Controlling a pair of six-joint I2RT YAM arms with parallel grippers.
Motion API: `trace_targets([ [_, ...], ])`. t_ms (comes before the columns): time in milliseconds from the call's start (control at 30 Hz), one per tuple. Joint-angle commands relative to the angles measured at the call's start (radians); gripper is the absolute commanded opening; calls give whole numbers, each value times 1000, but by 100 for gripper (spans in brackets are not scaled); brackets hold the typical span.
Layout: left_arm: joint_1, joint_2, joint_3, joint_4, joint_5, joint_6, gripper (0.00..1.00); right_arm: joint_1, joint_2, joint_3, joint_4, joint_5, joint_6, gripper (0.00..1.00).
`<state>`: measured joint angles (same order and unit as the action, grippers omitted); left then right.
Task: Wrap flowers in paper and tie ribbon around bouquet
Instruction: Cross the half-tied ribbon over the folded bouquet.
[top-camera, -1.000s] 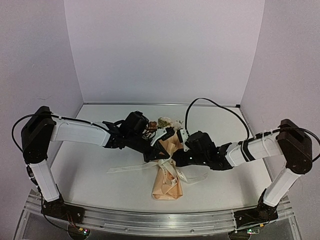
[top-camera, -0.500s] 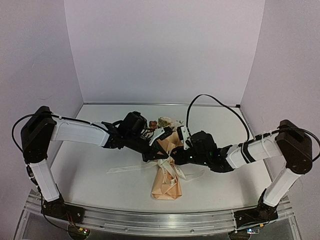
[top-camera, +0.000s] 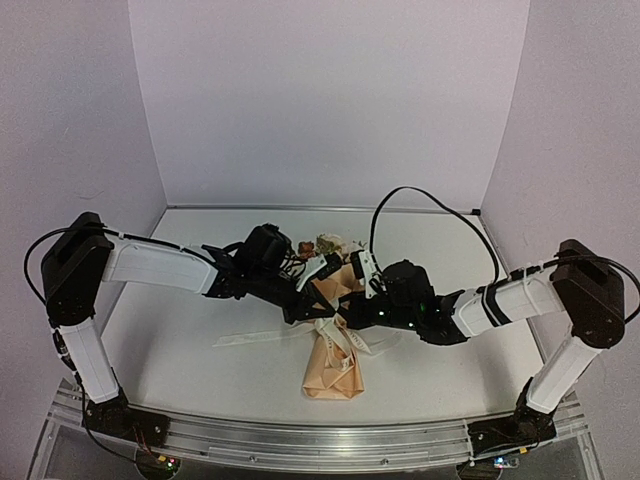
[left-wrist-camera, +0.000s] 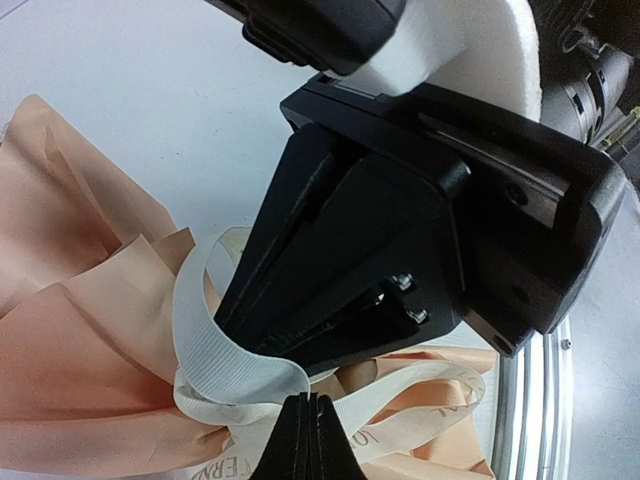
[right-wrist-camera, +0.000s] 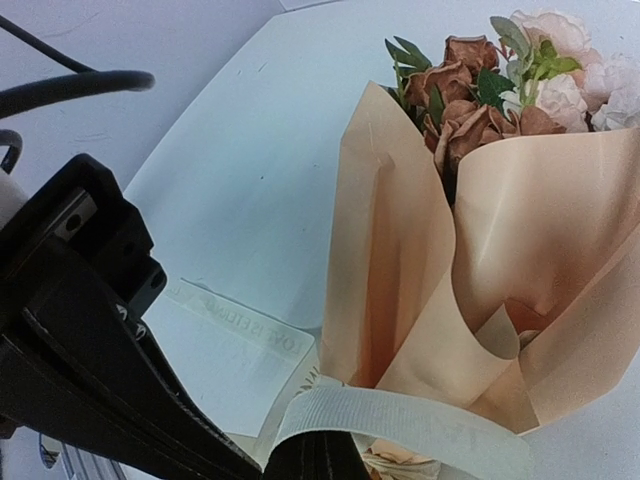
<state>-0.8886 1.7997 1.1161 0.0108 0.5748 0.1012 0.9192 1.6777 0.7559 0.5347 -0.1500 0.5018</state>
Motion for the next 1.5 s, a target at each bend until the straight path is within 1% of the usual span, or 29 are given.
trace_targets([
  [0,8,-61,-17,56,6,-17,0,2,17,21,53,-33,-8,0],
  [67,10,-56,-16,53,5,-20,0,2,22,21,55,-41,-18,0],
  [233,11,-35,-8,45,2,-27,6,-1,66,9,82,-19,-63,0],
  [400,10,-31,2,30,9,-18,5,-5,108,13,148,-19,-76,0],
  [533,11,-22,9,17,-6,-18,7,-6,110,20,162,-29,-90,0],
  [633,10,-26,7,17,-21,-23,13,-6,90,12,162,-29,-112,0],
  [767,10,-36,12,15,-47,-24,24,-6,82,17,161,-7,-142,0],
  [867,11,-44,11,16,-63,-22,27,-6,94,23,162,-5,-155,0],
  [1033,11,-80,5,21,-75,-24,37,-6,99,23,161,-6,-151,0],
  [1100,11,-105,-4,37,-74,-33,41,-5,103,24,161,-2,-149,0],
  [1233,13,-157,-33,79,-75,-48,47,-6,108,28,161,0,-146,0],
  [1367,32,-180,-54,95,-99,-74,50,-6,109,31,160,-1,-144,0],
  [1467,63,-189,-76,110,-151,-125,47,-5,110,32,160,1,-143,0],
])
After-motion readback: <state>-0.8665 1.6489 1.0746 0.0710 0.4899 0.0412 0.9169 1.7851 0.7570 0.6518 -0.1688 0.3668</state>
